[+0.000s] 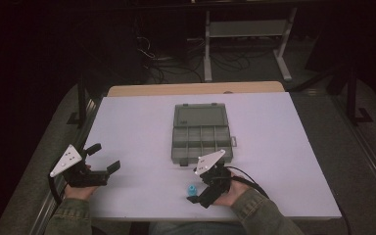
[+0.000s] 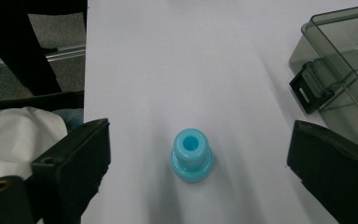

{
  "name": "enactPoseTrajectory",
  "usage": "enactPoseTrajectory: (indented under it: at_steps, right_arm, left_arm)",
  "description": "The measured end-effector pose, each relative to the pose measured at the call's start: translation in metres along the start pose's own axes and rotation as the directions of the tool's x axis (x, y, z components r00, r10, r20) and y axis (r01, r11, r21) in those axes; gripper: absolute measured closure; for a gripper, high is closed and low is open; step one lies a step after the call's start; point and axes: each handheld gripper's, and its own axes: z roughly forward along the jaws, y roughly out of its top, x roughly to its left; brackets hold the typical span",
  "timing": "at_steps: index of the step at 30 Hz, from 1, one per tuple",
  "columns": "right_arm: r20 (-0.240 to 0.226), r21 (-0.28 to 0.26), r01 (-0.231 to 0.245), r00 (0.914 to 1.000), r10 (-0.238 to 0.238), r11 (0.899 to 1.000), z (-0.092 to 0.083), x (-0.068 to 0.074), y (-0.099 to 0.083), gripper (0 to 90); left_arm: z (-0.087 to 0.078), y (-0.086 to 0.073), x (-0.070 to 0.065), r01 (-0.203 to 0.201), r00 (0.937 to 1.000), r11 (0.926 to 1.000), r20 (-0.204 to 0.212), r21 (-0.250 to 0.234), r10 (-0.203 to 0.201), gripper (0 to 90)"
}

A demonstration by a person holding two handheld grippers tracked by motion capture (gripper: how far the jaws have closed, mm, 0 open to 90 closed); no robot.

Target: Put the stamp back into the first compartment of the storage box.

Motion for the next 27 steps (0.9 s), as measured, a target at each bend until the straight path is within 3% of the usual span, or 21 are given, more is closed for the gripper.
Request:
enactPoseTrajectory:
  at_steps: [4, 9, 17, 21, 27]
  right_arm:
    - [-0.005, 0.016, -0.011, 0.9999, 0.011, 1.0, 0.0007, 0.0011, 0.0005, 14.3]
    - [0.002, 0.031, 0.028, 0.9996, -0.028, 0.999, 0.0025, 0.0008, -0.0002, 24.9]
    - [-0.006, 0.025, 0.031, 0.9995, -0.03, 0.999, 0.002, 0.0006, 0.0006, 42.6]
    - [-0.004, 0.034, 0.015, 0.9999, -0.015, 0.999, 0.0031, 0.0001, 0.0003, 46.0]
    - [-0.001, 0.044, 0.033, 0.9995, -0.033, 0.998, 0.0054, 0.0002, 0.0006, 51.3]
  left_arm:
    - [0.0003, 0.0, -0.0001, 0.002, 1.0, 1.0, 0.001, -0.001, -0.002, 0.0]
    - [0.0003, -0.0002, 0.0005, 0.005, 1.0, 1.0, 0.002, -0.002, -0.005, 0.0]
    - [0.0004, -0.0001, 0.0003, 0.006, 1.0, 1.0, -0.002, -0.001, -0.006, 0.0]
    - [-0.0003, 0.0, 0.0003, 0.002, 1.0, 1.0, -0.005, 0.002, -0.002, 0.0]
    - [-0.0002, -0.0001, 0.0002, 0.003, 1.0, 1.0, -0.005, 0.002, -0.003, 0.0]
